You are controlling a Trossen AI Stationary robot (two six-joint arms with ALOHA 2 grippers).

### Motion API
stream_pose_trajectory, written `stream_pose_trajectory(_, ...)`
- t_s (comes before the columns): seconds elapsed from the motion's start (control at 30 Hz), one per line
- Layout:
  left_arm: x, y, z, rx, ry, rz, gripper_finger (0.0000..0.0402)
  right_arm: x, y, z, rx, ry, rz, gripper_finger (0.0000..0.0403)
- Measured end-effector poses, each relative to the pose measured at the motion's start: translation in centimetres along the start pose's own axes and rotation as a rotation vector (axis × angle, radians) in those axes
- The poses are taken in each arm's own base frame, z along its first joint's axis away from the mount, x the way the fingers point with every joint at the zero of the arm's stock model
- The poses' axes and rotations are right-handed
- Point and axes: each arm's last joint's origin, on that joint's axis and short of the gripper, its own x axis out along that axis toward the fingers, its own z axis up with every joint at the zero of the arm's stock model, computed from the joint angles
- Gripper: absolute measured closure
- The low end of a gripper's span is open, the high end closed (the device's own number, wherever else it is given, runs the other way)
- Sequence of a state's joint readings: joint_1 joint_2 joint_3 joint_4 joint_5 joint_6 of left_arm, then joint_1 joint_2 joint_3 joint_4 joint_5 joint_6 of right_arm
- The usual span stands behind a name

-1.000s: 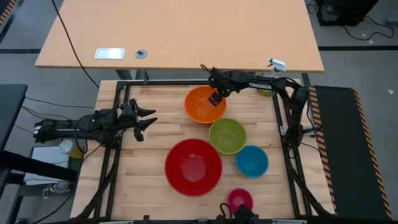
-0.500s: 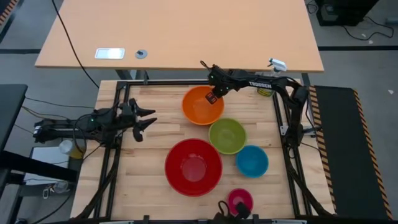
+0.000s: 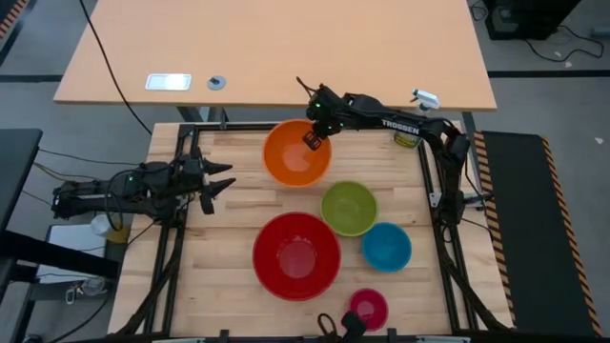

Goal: Nest bowls inside each other
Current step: Stack the large orange bowl on top of the extra large red bowl

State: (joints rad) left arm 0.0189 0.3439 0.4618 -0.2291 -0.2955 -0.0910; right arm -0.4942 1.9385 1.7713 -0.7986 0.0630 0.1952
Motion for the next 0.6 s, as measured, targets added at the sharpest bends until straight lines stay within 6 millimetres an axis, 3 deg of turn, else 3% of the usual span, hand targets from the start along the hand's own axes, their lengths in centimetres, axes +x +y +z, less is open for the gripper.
stream_pose_trajectory(0.17,-0.1,0.0,0.0,0.024,-0.006,-0.001,0.0172,-2.5,2.6,0.9,-0.044,-0.017,0.038,0.0378)
stream_pose_trajectory(0.3,-0.5,0.1,0.3,0.037,-0.013,-0.002,0.0164,-5.2,6.3,0.4,-0.109,0.025,0.113,0.0374)
stream_pose_trajectory(0.6,-1.7,0.1,2.4,0.033,-0.033,-0.074,0.0164,-9.4,17.3,-4.8,-0.258,0.091,0.297,0.0375)
